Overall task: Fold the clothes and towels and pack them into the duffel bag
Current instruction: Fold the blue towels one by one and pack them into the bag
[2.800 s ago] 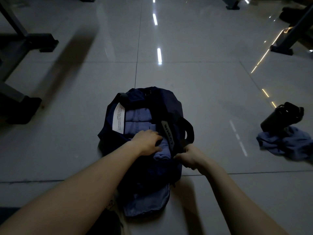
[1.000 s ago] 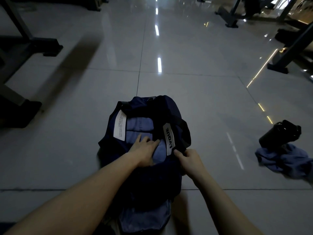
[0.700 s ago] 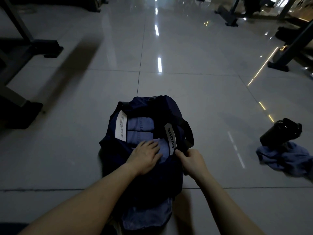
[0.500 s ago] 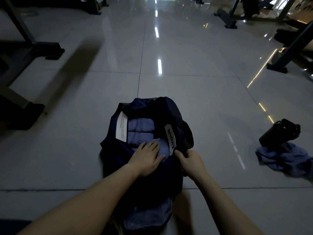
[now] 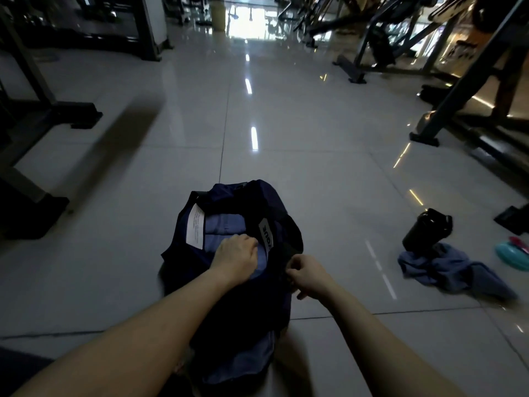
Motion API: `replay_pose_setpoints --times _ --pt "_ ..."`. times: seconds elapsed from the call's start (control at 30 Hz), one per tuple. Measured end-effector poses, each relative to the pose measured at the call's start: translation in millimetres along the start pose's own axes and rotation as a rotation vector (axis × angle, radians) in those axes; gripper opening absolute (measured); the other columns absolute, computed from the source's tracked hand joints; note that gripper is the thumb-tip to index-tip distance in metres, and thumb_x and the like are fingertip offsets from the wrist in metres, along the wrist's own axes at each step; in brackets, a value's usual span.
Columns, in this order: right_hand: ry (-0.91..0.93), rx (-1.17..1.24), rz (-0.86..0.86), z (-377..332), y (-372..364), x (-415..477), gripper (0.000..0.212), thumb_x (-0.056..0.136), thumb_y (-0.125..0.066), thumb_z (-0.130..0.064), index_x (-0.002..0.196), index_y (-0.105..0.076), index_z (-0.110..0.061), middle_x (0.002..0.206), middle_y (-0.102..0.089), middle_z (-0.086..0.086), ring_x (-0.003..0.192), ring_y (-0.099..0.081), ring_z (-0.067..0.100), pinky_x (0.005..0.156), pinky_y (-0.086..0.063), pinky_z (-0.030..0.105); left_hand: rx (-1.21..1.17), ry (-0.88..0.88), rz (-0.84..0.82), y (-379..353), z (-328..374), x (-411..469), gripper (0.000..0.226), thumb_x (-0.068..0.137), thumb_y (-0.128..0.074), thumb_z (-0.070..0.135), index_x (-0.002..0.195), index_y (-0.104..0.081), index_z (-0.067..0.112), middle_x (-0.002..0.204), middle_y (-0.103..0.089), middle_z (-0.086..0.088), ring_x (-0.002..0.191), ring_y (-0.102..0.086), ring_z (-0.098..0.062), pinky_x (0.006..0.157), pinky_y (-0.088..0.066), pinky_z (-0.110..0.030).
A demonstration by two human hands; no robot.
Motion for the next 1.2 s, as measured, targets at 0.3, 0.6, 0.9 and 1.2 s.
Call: replay_pose_setpoints --times 0.3,0.6,0.9,1.2 --pt "-0.159 0.123 0.221 45.7 117.5 -54.2 0.020 0.099 -0.047 -0.006 0.106 -0.064 0.002 0.099 -0.071 0.023 0.070 -0.069 0.026 0.058 -0.057 0.034 -0.020 -0.302 0.039 20.4 171.9 22.5 0.039 0.097 -0.049 0.036 0.129 -0.063 0.018 0.129 -0.060 -0.004 0.117 -0.054 -0.024 0.101 -0.041 -0.039" --pt "-0.471 -0.124 0.393 231.7 220.9 -78.3 0.004 0.088 -0.051 -0.016 0.084 -0.051 -0.016 0.089 -0.060 0.010 0.095 -0.065 0.032 0.069 -0.049 0.036 -0.010 -0.525 -0.188 -65.3 333.6 61.6 0.039 0.098 -0.050 0.036 0.131 -0.059 0.018 0.134 -0.055 -0.005 0.122 -0.051 -0.027 0.103 -0.042 -0.039" --pt "-0.307 -0.454 0.318 329.5 269.1 9.7 0.070 0.094 -0.052 -0.014 0.155 -0.027 -0.035 0.168 -0.003 0.004 0.130 -0.049 0.035 0.095 -0.049 0.041 0.156 -0.631 -0.516 -203.8 406.3 170.0 0.068 0.094 -0.057 0.041 0.155 -0.032 0.024 0.154 -0.039 -0.007 0.139 -0.042 -0.030 0.111 -0.039 -0.042" --pt "-0.481 -0.583 0.222 362.9 241.4 64.2 0.094 0.094 -0.060 -0.021 0.159 0.006 -0.007 0.155 -0.036 0.020 0.125 -0.054 0.038 0.095 -0.048 0.046 0.368 -0.796 -0.461 -254.2 383.0 160.8 0.030 0.098 -0.050 0.024 0.124 -0.062 0.016 0.132 -0.054 -0.008 0.119 -0.054 -0.031 0.100 -0.039 -0.038"
Point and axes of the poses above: each hand's wrist, its own x-axis towards the middle knuckle, its own y-axis out of the back of the hand, z = x × y, the point moved 4 cm from there along x, towards the middle knuckle
